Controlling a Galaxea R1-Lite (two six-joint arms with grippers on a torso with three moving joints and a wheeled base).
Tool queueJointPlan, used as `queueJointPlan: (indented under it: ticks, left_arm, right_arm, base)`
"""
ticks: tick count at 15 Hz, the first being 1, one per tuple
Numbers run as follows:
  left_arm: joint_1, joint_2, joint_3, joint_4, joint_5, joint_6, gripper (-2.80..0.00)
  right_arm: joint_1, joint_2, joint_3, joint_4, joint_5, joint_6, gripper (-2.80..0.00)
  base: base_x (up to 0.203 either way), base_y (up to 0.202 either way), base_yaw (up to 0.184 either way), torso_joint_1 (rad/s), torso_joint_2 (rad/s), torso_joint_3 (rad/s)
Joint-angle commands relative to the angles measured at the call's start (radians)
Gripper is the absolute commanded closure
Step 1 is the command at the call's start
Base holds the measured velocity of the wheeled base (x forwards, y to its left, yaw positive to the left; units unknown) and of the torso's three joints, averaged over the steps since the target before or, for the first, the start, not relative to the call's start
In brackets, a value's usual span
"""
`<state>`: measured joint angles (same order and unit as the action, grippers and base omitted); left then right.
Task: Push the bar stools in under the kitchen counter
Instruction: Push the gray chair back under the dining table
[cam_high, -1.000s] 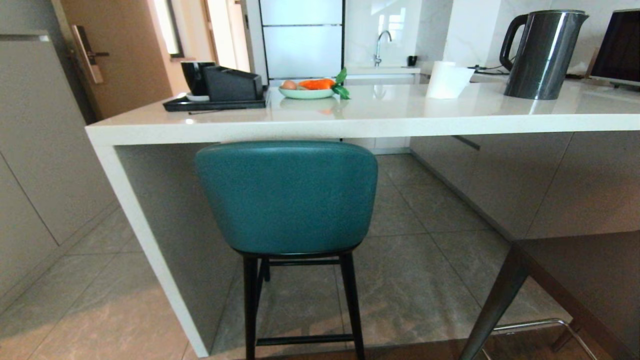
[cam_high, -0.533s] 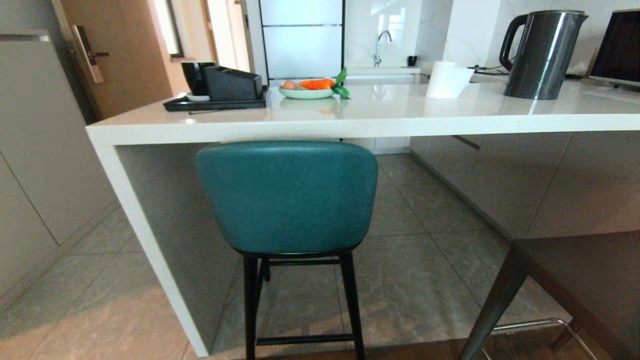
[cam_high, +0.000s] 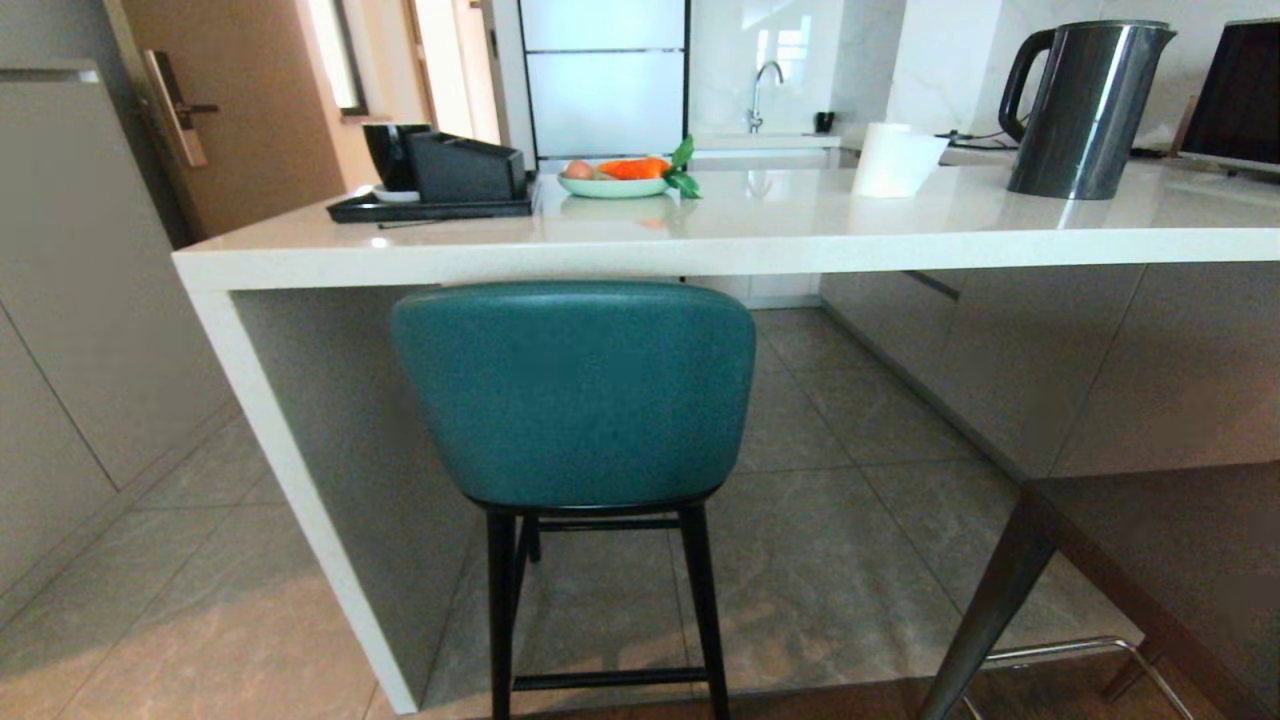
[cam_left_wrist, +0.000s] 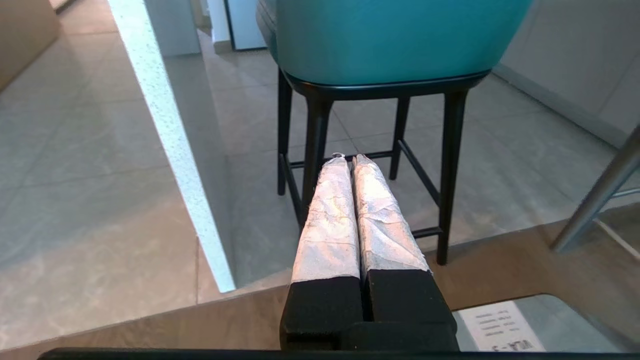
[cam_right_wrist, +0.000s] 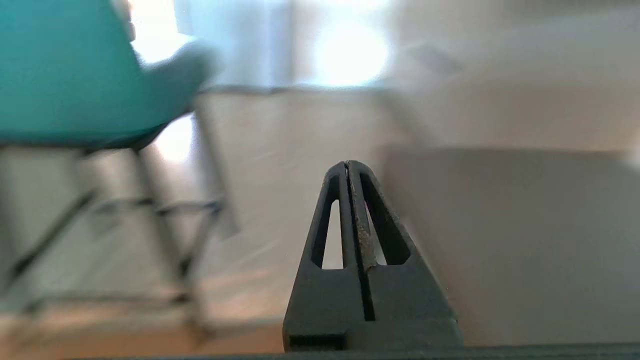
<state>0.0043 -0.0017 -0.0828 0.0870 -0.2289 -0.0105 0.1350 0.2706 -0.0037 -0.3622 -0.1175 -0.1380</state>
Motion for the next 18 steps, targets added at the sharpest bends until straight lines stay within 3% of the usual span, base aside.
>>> queueJointPlan:
  ticks: [1, 3, 5, 6, 8, 10, 13, 15, 17, 18]
  left_arm:
    - [0.000, 0.003, 0.000, 0.000, -0.003, 0.001, 0.00]
    - [0.000, 0.003, 0.000, 0.000, -0.078, 0.000, 0.00]
    - [0.000, 0.005, 0.000, -0.001, -0.099, -0.002, 0.00]
    - [0.000, 0.004, 0.001, -0.003, -0.069, -0.001, 0.00]
    - [-0.001, 0.003, 0.002, -0.004, 0.079, 0.005, 0.00]
    - [-0.003, 0.003, 0.037, -0.029, 0.160, 0.023, 0.00]
    - [-0.001, 0.003, 0.048, -0.069, 0.162, 0.063, 0.00]
    - [-0.001, 0.003, 0.049, -0.070, 0.168, 0.068, 0.00]
    - [-0.001, 0.003, 0.068, -0.063, 0.250, 0.048, 0.00]
    - [0.000, 0.003, 0.072, -0.064, 0.242, 0.040, 0.00]
  right_arm:
    - [-0.076, -0.008, -0.037, -0.024, -0.061, -0.047, 0.00]
    - [-0.158, -0.062, -0.090, -0.001, -0.060, -0.134, 0.00]
    - [-0.146, -0.155, -0.077, 0.042, -0.021, -0.163, 0.00]
    - [-0.143, -0.231, -0.052, 0.081, 0.019, -0.169, 0.00]
    - [-0.139, -0.284, -0.012, 0.191, 0.098, -0.123, 0.00]
    - [-0.137, -0.273, 0.005, 0.347, 0.157, 0.024, 0.00]
    - [-0.135, -0.271, 0.008, 0.362, 0.119, 0.139, 0.00]
    - [-0.135, -0.271, 0.008, 0.362, 0.119, 0.140, 0.00]
    - [-0.135, -0.271, 0.008, 0.362, 0.117, 0.141, 0.00]
    - [-0.135, -0.271, 0.008, 0.362, 0.117, 0.142, 0.00]
  base:
    - [0.000, 0.000, 0.000, 0.000, 0.00, 0.000]
    - [0.000, 0.000, 0.000, 0.000, 0.00, 0.000]
    - [0.000, 0.000, 0.000, 0.000, 0.00, 0.000]
    - [0.000, 0.000, 0.000, 0.000, 0.00, 0.000]
    - [0.000, 0.000, 0.000, 0.000, 0.00, 0.000]
    - [0.000, 0.000, 0.000, 0.000, 0.00, 0.000]
    - [0.000, 0.000, 0.000, 0.000, 0.00, 0.000]
    - [0.000, 0.000, 0.000, 0.000, 0.00, 0.000]
    - [0.000, 0.000, 0.000, 0.000, 0.00, 0.000]
    - [0.000, 0.000, 0.000, 0.000, 0.00, 0.000]
